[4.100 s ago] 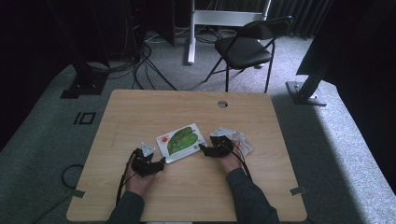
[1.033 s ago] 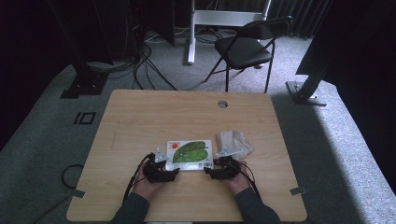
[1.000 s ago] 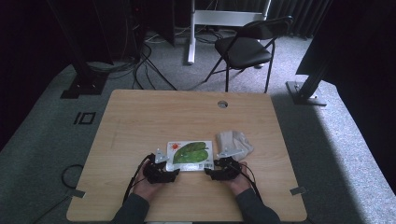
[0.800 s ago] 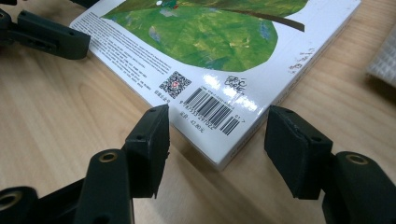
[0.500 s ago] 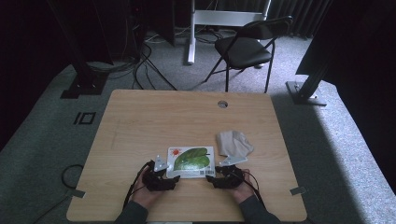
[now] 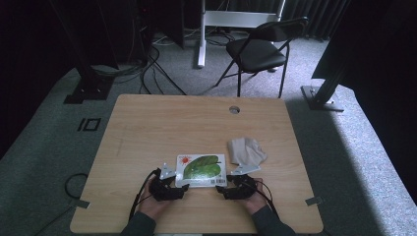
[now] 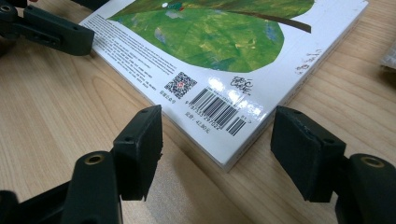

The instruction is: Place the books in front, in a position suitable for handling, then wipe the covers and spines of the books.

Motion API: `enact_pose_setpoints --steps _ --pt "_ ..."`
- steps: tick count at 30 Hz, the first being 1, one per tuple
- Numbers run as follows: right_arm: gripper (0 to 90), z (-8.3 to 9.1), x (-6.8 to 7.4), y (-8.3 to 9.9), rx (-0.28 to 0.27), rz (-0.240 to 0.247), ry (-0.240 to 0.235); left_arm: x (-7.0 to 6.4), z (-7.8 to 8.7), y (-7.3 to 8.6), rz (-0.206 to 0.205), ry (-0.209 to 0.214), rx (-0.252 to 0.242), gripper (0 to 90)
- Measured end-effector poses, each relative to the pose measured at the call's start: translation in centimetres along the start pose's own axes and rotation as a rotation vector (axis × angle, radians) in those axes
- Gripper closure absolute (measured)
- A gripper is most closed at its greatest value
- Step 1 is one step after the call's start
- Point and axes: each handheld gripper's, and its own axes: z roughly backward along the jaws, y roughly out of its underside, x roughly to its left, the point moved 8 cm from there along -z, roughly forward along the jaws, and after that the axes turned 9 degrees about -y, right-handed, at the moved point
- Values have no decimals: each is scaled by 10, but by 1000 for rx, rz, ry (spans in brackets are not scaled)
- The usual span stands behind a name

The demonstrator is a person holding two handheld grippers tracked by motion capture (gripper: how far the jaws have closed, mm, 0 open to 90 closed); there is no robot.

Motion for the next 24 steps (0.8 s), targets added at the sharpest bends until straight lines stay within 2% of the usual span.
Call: enact_pose_setpoints --steps 4,8,9,14,18,20,24 --pt "324 0 0 0 0 3 -3 1 2 -2 14 23 -6 295" --pt "314 0 1 0 1 4 -3 5 6 -4 23 27 -20 285" --pt "311 -1 0 0 3 14 1 7 7 -6 27 14 -26 279" --pt "301 -1 0 0 9 26 11 15 10 -13 38 10 -45 274" --pt "287 -1 -2 0 30 57 53 23 12 -22 46 5 -66 271" --pt "286 -1 -2 0 30 63 57 25 12 -25 48 3 -68 270" --pt "279 0 0 -3 40 109 86 38 6 -38 52 -24 -65 266"
